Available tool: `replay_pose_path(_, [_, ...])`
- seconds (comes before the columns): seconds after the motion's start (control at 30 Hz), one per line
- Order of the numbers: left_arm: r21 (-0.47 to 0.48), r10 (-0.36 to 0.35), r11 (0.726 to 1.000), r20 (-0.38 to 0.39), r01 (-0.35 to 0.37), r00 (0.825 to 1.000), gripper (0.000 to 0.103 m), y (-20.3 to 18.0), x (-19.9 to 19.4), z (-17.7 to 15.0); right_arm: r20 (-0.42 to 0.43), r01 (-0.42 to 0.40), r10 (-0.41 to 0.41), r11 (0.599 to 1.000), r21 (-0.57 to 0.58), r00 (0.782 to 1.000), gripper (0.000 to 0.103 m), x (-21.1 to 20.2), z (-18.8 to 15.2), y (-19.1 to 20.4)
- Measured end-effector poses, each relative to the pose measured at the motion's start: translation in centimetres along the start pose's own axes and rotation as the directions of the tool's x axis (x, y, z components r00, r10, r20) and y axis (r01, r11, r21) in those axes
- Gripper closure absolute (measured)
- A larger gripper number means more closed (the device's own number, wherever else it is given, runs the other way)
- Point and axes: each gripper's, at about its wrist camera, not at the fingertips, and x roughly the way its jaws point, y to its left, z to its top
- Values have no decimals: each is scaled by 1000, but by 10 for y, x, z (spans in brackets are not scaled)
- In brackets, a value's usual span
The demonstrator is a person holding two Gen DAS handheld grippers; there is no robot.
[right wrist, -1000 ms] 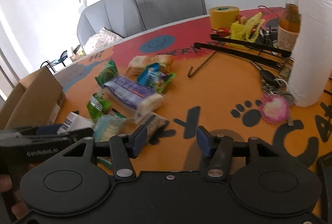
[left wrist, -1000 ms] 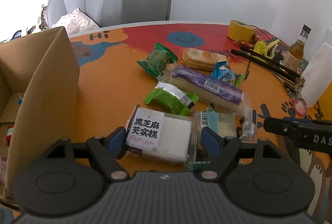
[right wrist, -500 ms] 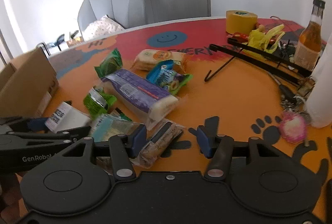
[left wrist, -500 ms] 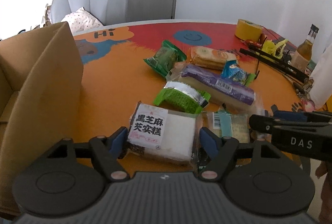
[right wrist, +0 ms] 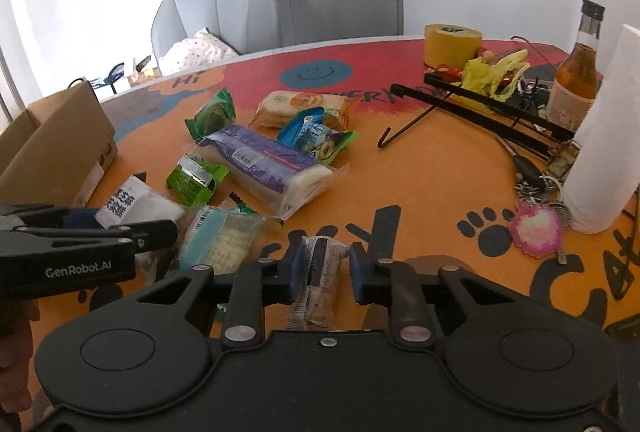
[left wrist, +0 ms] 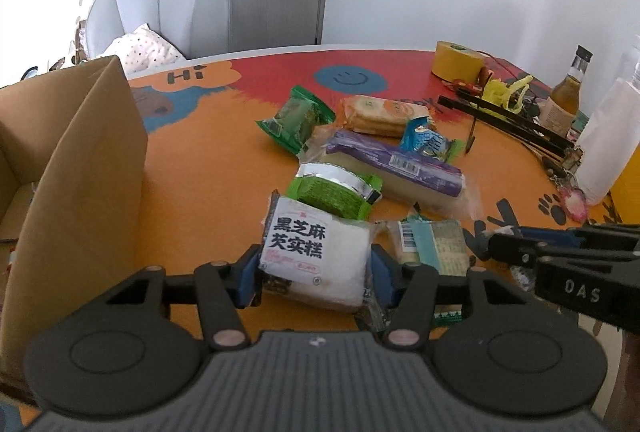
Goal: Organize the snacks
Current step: 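Grasp the white pastry pack with the left gripper while the right grasps the clear snack bar, then carry both snacks over the cardboard box and open both grippers to drop them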
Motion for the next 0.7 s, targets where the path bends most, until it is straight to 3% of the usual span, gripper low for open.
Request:
replay_pose_path(0.33, [-1,-28,1000,35,28,999,49,-7,-20,3,58,-30,27,998,53,998,80,-24,4,-11])
replay_pose_path(0.7, [0,-28,1000,107,28,994,49,-2,-52,15,118,-72,67,997,33,991,80,-41,16,9])
